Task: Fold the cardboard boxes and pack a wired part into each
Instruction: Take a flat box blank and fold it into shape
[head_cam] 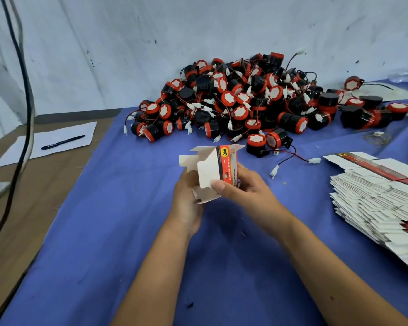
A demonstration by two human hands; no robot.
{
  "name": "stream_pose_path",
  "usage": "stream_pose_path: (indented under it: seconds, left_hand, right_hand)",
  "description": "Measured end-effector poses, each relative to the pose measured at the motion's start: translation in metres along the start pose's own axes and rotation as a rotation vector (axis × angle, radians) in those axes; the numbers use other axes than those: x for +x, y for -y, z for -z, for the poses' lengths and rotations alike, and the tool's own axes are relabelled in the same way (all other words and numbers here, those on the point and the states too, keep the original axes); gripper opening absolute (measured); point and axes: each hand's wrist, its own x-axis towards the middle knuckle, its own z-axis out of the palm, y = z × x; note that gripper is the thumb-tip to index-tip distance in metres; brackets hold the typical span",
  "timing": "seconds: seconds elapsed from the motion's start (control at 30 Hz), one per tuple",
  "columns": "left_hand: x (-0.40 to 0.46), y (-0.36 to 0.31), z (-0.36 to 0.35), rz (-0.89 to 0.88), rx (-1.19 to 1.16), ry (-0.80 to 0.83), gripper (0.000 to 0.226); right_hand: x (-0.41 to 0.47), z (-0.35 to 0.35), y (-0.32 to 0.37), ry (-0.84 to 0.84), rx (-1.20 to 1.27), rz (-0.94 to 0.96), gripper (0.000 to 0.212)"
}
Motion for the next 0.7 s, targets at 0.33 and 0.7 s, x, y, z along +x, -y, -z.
stream_pose_path:
  seconds: [0.33,0.7]
  left_hand:
    - [-0.003,-0.014,0.002,-0.041,0.168,0.130,0.083]
    - [-0.003,-0.007,-0.008,0.042,0.095,0.470,0.079]
  right_hand:
    - [-0.004,0.007,0.004,0.272,-0.067,0.018,0.039]
    - [0.001,-0.002,0.005,-0.185,0.413,-0.202,0.067]
